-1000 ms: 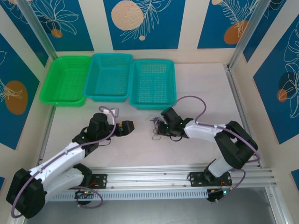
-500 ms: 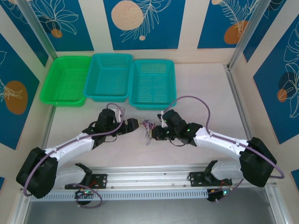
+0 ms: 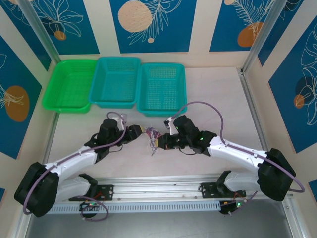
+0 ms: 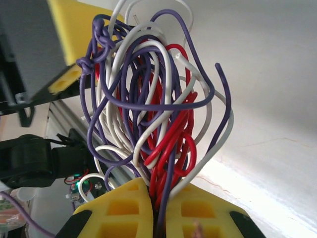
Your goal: Untangle the cables
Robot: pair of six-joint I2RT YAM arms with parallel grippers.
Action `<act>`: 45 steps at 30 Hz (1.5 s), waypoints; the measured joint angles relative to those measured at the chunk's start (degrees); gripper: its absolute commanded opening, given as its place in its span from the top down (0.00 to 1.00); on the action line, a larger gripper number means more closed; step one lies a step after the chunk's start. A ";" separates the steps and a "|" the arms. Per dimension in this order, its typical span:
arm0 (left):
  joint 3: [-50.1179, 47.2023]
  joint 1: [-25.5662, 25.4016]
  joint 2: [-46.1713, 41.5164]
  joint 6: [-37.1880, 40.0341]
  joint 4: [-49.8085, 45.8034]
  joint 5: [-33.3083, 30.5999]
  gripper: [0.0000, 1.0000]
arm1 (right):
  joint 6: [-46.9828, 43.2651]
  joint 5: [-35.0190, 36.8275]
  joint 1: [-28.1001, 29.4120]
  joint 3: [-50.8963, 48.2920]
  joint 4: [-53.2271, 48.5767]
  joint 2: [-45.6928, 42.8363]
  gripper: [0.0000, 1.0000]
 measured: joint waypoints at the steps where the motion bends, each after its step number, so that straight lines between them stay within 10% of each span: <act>1: -0.92 0.11 -0.31 -1.46 0.87 -0.37 0.44 | 0.13 -0.46 0.02 0.02 0.55 -0.17 1.00; 11: -2.54 0.17 -0.61 -9.31 8.46 0.79 0.51 | 1.03 -2.91 0.02 0.02 4.44 -0.57 1.00; 20: -4.07 0.20 -0.70 -12.15 12.94 0.81 1.00 | 3.34 -4.50 0.02 0.00 8.92 0.42 1.00; 45: -6.45 8.31 -29.55 5.77 -18.12 -11.61 1.00 | 3.34 -4.72 -10.43 -12.72 4.57 -9.49 1.00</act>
